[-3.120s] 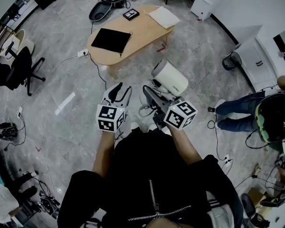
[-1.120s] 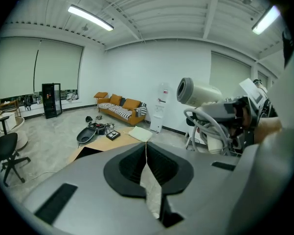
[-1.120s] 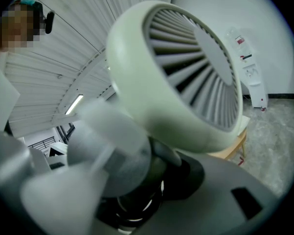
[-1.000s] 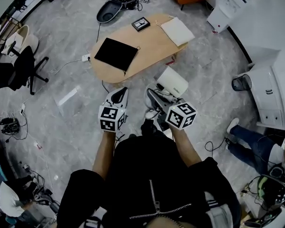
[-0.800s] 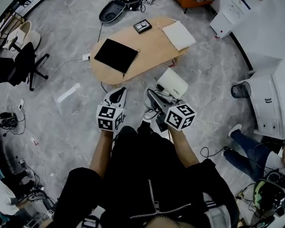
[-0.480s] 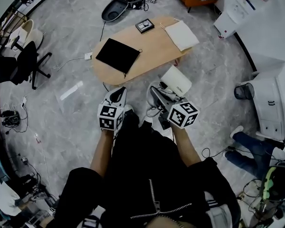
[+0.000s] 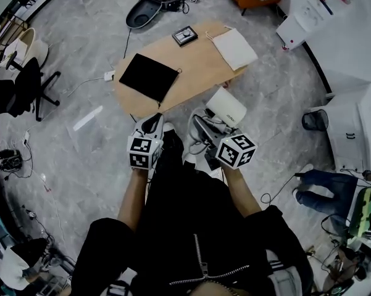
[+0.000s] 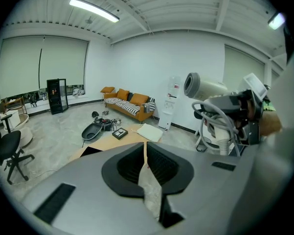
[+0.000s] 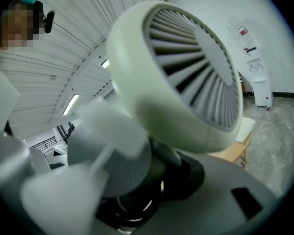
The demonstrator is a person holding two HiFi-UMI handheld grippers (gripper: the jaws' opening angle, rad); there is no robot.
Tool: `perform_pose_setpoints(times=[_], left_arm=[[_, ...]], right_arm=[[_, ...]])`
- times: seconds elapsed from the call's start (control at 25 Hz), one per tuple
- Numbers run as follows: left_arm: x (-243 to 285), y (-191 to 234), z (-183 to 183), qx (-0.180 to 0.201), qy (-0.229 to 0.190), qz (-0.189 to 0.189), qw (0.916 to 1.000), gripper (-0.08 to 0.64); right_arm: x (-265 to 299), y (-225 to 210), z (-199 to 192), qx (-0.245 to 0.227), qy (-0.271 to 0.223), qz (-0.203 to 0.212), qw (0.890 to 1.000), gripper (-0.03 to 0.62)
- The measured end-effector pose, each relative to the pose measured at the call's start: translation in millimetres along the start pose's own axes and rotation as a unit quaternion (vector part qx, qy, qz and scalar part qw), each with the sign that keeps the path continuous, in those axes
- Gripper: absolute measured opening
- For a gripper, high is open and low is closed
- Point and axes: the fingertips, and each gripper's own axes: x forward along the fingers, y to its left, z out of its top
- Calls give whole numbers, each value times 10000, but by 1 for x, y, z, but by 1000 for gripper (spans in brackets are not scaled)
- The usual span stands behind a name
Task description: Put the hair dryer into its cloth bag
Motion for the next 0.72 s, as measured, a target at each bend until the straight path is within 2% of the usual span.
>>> perform_pose_setpoints(times=[0.24,0.4,0.72], left_arm=[[51,36,5,-44,260,-142,9996,18],[86,61,5,90,501,-269,9983,73],[153,106,1,144,764,-604,9951,95]], right_arm=[[41,-30,13,85,45,-285,9995,222],[72,-47,24,90,-18,-498,9987,222],[135,-82,31,-64,121,-729,9972,222]])
